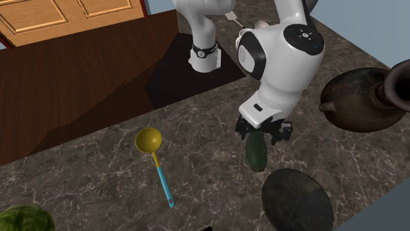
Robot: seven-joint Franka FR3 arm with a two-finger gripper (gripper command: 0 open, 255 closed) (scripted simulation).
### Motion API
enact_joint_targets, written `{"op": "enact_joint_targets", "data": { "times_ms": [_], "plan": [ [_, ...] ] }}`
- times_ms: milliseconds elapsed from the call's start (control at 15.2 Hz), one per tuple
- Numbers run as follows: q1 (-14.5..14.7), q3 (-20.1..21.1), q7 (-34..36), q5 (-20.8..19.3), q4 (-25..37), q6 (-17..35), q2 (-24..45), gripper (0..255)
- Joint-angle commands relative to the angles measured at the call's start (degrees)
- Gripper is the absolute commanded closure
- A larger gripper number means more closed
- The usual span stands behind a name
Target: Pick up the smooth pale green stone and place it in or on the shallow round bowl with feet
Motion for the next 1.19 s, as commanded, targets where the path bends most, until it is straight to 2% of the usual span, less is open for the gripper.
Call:
{"op": "enact_joint_targets", "data": {
  "times_ms": [0,264,726,792,1122],
  "plan": [
    [0.36,-0.21,1.06,-1.16,-0.51,1.81,1.17,0],
    [0.74,-0.78,2.14,-2.73,-0.64,4.08,3.5,0],
    [0.74,-0.78,2.13,-2.72,-0.64,4.07,3.49,0],
    [0.74,-0.78,2.13,-2.72,-0.64,4.07,3.49,255],
    [0.75,-0.78,2.15,-2.72,-0.63,4.06,3.49,255]
  ]
}}
